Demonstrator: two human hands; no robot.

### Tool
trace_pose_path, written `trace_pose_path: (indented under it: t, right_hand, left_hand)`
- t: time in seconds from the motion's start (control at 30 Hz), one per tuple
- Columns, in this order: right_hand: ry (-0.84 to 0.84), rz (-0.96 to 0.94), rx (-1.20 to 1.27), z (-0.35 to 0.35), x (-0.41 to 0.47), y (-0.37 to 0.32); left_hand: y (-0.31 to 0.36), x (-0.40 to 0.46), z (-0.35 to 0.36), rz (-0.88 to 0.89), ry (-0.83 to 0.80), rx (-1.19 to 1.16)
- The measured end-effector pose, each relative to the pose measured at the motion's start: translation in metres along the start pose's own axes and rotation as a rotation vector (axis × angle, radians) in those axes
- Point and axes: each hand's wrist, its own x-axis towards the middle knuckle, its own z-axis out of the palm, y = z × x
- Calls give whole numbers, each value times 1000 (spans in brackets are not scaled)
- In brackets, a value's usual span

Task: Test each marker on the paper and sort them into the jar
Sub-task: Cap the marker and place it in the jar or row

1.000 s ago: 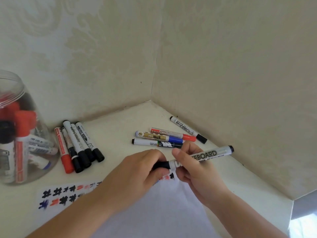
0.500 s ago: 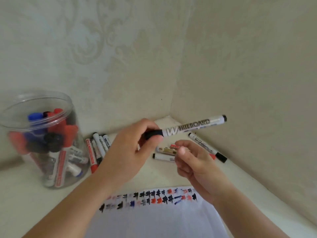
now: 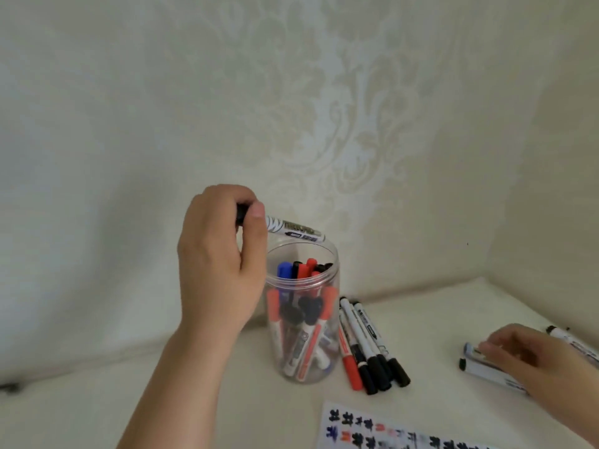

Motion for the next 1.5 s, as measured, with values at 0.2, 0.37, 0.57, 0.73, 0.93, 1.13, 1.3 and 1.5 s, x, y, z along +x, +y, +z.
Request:
trace_pose_path:
  t: [0.2, 0.37, 0.57, 0.73, 0.93, 1.13, 1.3, 1.5]
  right_hand:
    - [-3, -190, 59, 18, 9, -34]
    - [-42, -334, 160, 34, 9, -64]
    - [-44, -310, 154, 28, 1, -55]
    - [-8, -191, 111, 2, -4, -22]
    - [7, 9, -101, -46, -13, 35]
    - [9, 36, -280, -63, -38, 70]
    - [25, 11, -263, -56, -48, 84]
    - [173, -85, -389, -34, -58, 87]
  left_hand:
    - [-2, 3, 9, 80, -296, 183]
    - [-7, -16, 26, 80, -591, 392]
    - [-3, -22, 26, 125, -549, 338]
    - [36, -49, 47, 185, -436, -231]
    - [71, -108, 118, 106, -973, -450]
    - [82, -150, 181, 221, -1095, -275]
    - [85, -162, 199, 279, -1147, -126]
    - [103, -153, 180, 327, -1006, -344]
